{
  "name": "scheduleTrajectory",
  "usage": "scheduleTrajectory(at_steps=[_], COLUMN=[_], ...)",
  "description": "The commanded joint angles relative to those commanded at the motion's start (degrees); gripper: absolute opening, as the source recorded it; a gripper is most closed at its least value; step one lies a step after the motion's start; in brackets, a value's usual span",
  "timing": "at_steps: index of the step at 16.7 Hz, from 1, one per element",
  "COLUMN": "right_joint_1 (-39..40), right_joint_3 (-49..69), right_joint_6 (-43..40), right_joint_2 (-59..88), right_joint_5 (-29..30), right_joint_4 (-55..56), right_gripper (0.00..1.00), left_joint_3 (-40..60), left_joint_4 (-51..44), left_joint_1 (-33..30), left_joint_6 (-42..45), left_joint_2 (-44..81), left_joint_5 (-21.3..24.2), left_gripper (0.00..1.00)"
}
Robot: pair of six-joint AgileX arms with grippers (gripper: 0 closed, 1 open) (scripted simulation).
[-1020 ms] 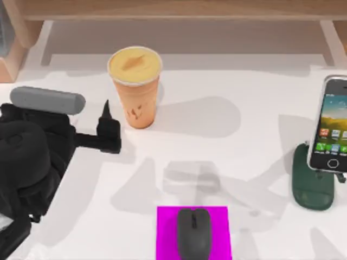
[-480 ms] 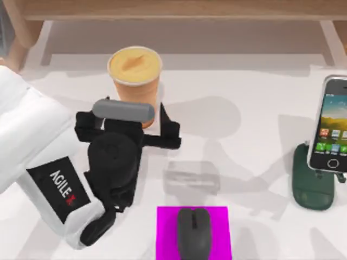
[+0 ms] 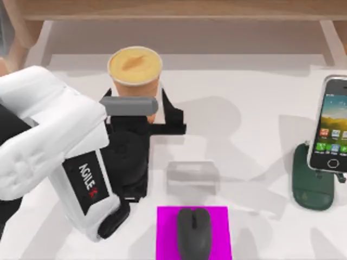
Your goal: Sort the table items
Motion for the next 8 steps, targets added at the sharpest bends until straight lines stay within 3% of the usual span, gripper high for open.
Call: scheduleTrajectory(at_steps=[8], right_joint_1=[0.0], right_joint_3=[0.0], right_joint_6=[0.0], right_joint_2=[0.0], right_joint_5=[0.0], right_joint_4=[0.0], right_gripper=[1.00], left_joint_3=[4.1], left_joint_4=[-3.0], left_joint_1=[2.1], left_joint_6=[0.0], left_joint_2=[1.1], left_joint_5=[2.1], left_gripper=[1.00])
